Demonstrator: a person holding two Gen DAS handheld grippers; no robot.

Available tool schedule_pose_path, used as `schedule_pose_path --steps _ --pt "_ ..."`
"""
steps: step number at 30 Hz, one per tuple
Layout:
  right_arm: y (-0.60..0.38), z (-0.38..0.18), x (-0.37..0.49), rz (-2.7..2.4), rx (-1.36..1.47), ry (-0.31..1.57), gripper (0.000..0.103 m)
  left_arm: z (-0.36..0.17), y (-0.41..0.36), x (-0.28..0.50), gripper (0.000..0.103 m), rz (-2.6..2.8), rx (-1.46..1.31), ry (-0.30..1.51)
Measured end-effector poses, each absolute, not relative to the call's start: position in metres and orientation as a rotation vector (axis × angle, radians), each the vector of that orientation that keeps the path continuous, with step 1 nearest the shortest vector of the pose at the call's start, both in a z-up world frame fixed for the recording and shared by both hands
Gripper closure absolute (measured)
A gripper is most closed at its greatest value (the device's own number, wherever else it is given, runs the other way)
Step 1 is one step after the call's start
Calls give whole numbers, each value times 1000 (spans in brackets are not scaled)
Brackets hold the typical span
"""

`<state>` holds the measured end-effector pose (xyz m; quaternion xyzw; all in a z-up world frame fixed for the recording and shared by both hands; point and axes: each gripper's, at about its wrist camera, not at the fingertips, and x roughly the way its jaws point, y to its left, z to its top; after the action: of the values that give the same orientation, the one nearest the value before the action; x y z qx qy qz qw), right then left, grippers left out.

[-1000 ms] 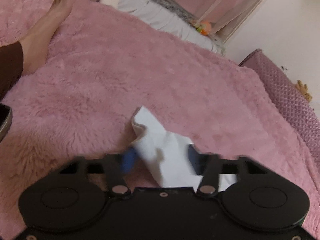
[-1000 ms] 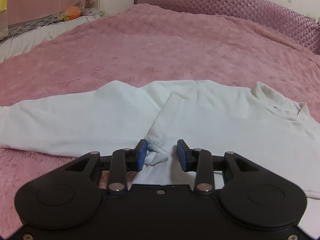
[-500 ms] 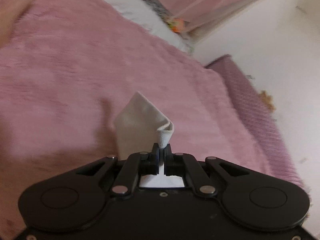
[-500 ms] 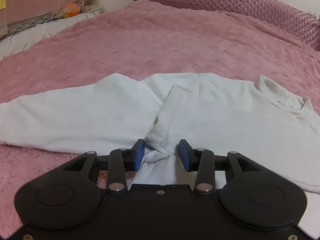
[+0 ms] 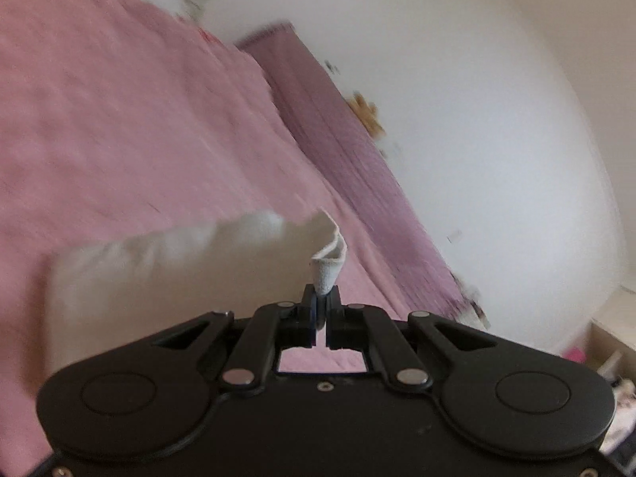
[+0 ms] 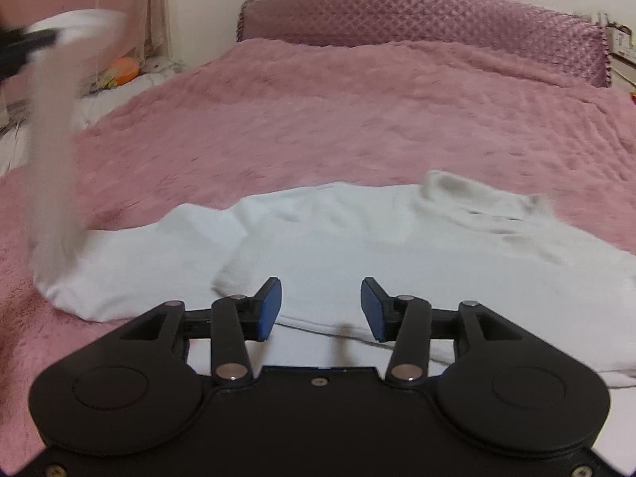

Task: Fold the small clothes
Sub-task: 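Lift the sleeve with the left tool and fold it across the shirt body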

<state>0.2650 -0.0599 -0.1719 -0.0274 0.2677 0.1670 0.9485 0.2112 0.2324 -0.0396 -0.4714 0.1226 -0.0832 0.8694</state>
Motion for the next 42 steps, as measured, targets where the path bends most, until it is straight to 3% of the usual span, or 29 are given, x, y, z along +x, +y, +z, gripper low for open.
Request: schedule_pose_path --steps 9,18,26,37,42 --pt "-84 -161 253 683 195 385 50 -54 130 267 102 -330 -1036 405" --pt "-110 -174 281 636 255 363 51 -70 74 284 102 -432 -1009 493" --pt "-210 -170 279 359 178 461 51 -83 11 312 102 -538 -957 558" --pt "-317 -173 241 75 202 481 51 -166 -110 323 102 -609 -848 789" --pt "-337 -176 236 49 218 475 51 -193 -140 319 95 -610 -735 895"
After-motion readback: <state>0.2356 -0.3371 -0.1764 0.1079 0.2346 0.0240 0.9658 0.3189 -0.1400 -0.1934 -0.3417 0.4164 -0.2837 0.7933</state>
